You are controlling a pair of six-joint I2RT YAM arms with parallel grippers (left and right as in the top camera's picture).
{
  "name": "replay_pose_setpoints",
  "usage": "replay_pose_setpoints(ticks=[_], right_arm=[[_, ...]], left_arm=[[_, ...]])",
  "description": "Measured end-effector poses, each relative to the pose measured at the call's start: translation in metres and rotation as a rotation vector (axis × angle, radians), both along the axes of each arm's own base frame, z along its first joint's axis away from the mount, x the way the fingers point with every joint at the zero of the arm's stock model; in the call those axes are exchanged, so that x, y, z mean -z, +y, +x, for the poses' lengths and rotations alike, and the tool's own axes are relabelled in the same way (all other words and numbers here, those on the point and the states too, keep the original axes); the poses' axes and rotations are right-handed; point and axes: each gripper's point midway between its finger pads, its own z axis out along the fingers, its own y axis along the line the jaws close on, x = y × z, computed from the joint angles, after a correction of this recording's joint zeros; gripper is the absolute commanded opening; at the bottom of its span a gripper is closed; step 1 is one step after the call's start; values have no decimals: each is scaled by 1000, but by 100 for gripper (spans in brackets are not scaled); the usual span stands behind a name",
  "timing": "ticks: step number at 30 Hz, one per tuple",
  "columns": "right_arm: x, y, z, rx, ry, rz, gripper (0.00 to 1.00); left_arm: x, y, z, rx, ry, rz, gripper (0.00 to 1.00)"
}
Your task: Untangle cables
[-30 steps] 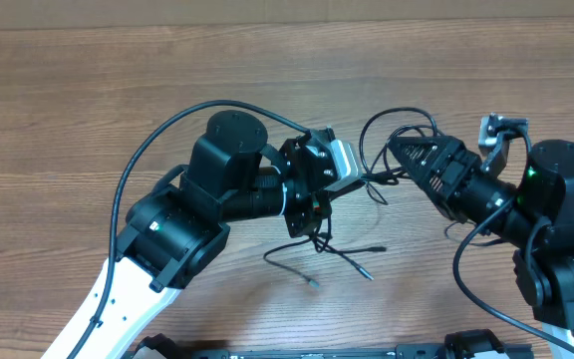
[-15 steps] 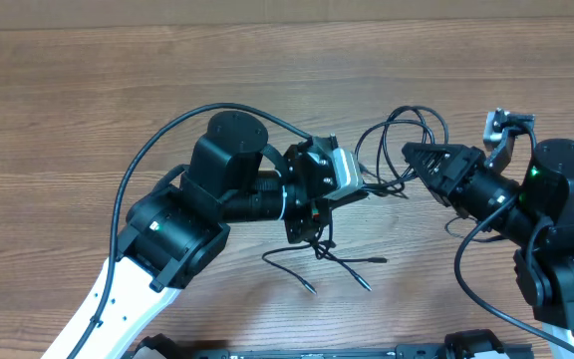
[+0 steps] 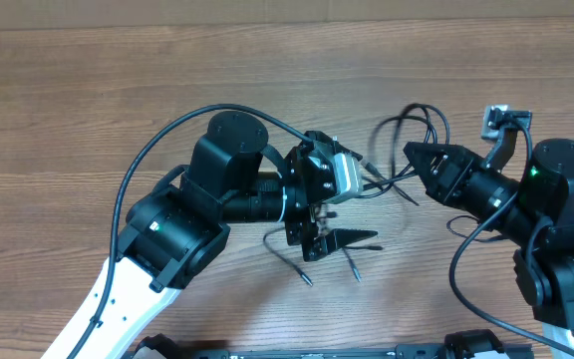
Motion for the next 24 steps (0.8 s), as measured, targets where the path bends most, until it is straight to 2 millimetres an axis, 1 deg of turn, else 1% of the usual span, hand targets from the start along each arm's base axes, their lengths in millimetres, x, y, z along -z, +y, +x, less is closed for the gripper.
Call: replay_pose_setpoints(ticks=[3, 6, 8, 10, 14, 18, 24], right_arm=[[0, -2, 1, -39, -77, -97, 4], [0, -1, 1, -80, -137, -168, 4], [-2, 2, 0, -126, -185, -205, 4], [-7, 10, -5, -200, -248, -224, 4], [-17, 29, -22, -382, -376, -234, 4], [-27, 46, -43, -557, -501, -216, 4], [-50, 61, -68, -731, -679, -151, 4]], left_arm=[[0, 2, 3, -10, 0, 0, 100], [-1, 10, 12, -44, 1, -3, 100], [-5, 19, 19, -83, 6, -13, 100], [-9, 25, 23, -111, 12, -22, 100], [-12, 34, 30, -154, 34, -33, 100], [-12, 37, 34, -171, 46, -36, 100], [-11, 37, 33, -175, 59, -38, 100]])
